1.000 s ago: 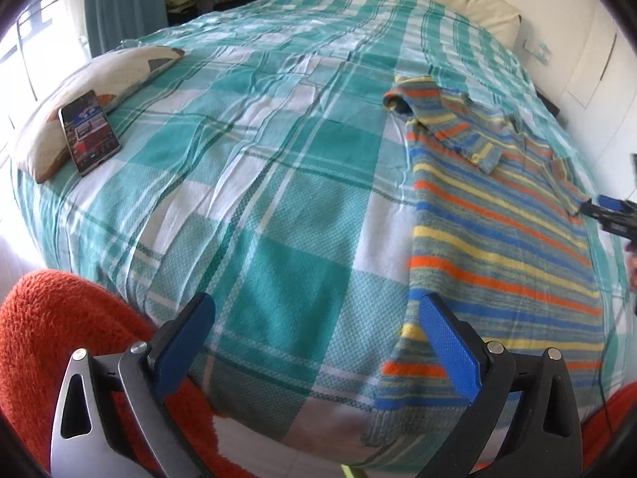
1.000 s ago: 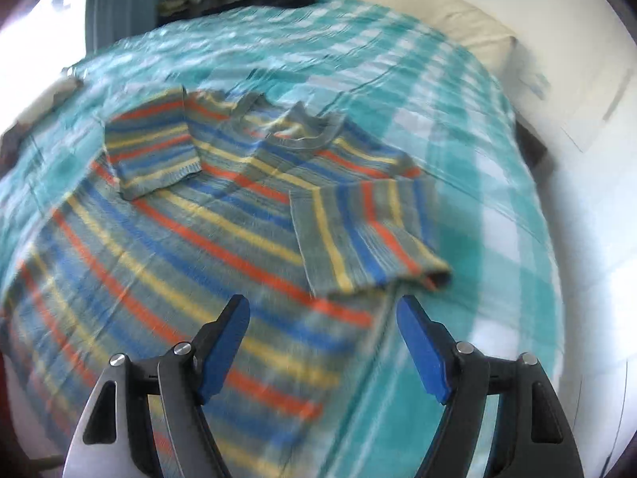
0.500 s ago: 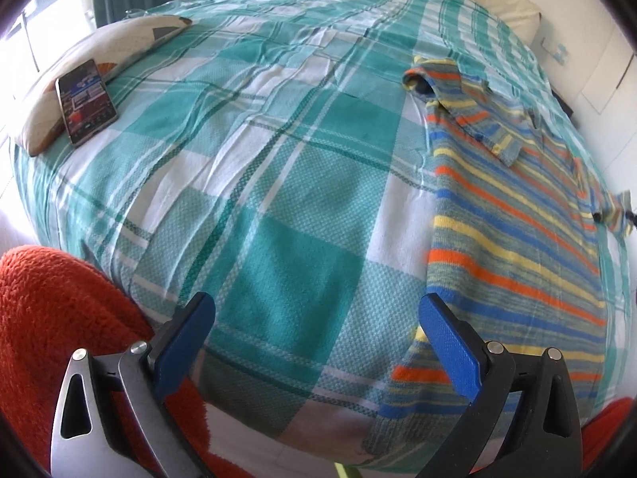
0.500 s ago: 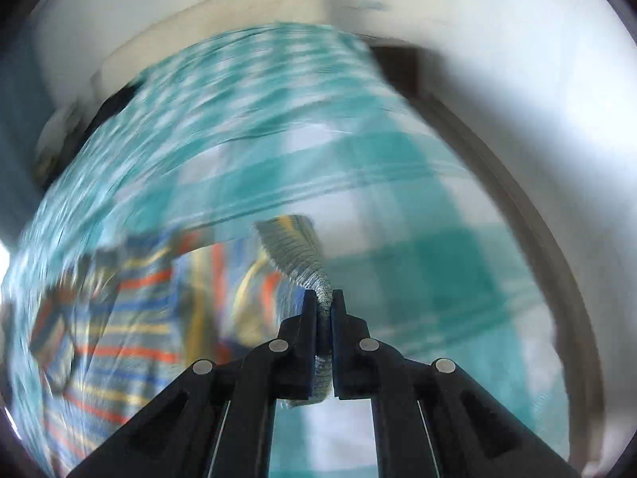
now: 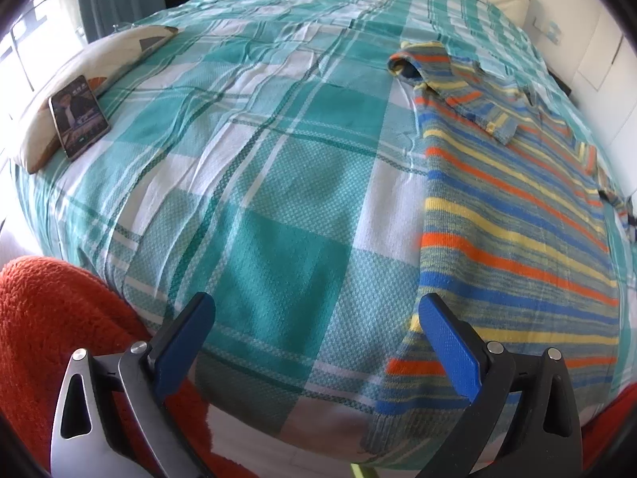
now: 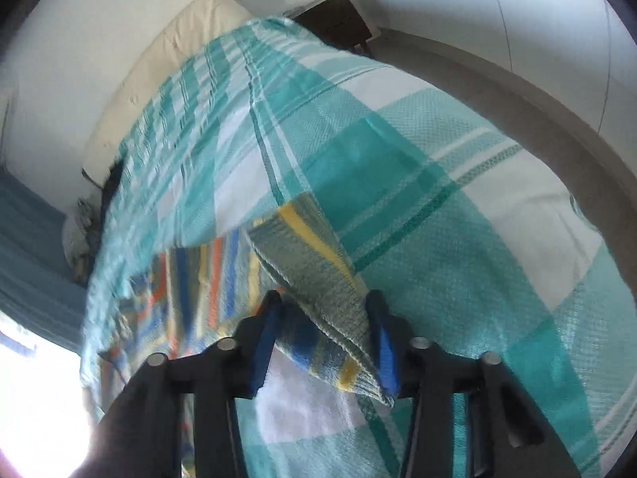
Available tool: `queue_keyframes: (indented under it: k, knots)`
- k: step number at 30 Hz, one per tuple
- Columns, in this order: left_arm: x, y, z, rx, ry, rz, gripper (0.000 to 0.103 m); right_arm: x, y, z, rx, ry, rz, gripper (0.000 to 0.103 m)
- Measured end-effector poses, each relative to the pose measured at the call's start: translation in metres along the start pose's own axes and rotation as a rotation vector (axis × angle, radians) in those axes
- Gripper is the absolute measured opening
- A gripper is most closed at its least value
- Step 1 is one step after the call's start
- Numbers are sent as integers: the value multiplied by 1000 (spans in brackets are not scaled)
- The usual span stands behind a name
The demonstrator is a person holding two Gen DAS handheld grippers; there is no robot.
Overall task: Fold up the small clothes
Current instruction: 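Pull the sleeve outward from the body with the right tool and release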
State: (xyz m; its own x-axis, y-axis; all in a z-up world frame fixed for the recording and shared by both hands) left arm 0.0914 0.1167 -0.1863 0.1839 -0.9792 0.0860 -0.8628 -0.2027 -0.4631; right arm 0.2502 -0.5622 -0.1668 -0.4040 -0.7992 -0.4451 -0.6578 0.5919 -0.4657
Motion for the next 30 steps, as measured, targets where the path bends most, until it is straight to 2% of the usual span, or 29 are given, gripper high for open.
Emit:
queue_keyframes:
  k: [1, 3, 5, 7, 9, 10, 12, 14, 15, 17, 19, 20, 21, 22, 23, 25, 28, 30]
  knots:
    - [0, 1, 2, -8, -1, 3, 102, 0, -1, -2, -13, 57, -29, 2]
    - [1, 3, 2, -10, -2, 9, 102, 9, -11, -20, 41, 74, -2, 2]
    - [1, 3, 1, -7, -3, 9, 102, 33, -22, -39, 104, 97, 95, 2]
    - [2, 2, 2, -10, 1, 5, 102, 55, -19, -39, 76, 120, 176, 2]
    - [2, 2, 4, -14, 0, 6, 102, 58, -10, -27, 17, 137, 163, 2]
    - [2, 3, 4, -16, -2, 8, 102, 56, -6, -24, 6, 113, 169, 2]
    - [2, 4, 5, -18, -4, 11, 102, 59, -3, -25, 17, 47, 228, 7]
    - [1, 4, 4, -17, -5, 9, 102, 63, -3, -25, 31, -20, 290, 22]
    - [1, 4, 5, -17, -5, 6, 102, 66, -1, -25, 33, -41, 301, 26]
    - [1, 4, 6, -20, -4, 2, 102, 61, -1, -23, 13, -70, 292, 40]
    - [1, 5, 7, -25, -5, 3, 102, 54, -1, -26, 7, -78, 254, 48]
    - [2, 5, 7, -27, -6, 7, 102, 53, 0, -25, 4, -57, 229, 44]
    - [2, 5, 8, -29, -7, 12, 102, 52, 0, -24, -2, -7, 190, 35]
    - [3, 6, 8, -31, -10, 19, 102, 54, 1, -25, -7, 77, 150, 9]
    - [3, 6, 8, -31, -11, 23, 102, 58, 3, -26, -12, 130, 137, 3]
    - [4, 6, 8, -29, -16, 29, 102, 67, 4, -30, 8, 146, 163, 1]
    - [5, 6, 6, -22, -13, 30, 102, 83, 7, -44, 56, 261, 173, 1]
    - [4, 7, 5, -21, -7, 27, 102, 91, 7, -57, 93, 316, 197, 7]
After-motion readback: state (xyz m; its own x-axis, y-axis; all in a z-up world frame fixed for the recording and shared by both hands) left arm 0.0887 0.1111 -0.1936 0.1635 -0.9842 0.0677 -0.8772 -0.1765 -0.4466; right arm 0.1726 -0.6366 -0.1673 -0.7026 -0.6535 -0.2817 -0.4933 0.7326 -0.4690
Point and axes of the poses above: each gripper's, at about its wrist camera, not at the fingertips, and z roughly the way its jaws point, x to its right, y to its underside, the point moved 6 cm from there along z, roughly the way its jaws point, and after that the axes turned 3 degrees about -z, right-handed, at the moved point
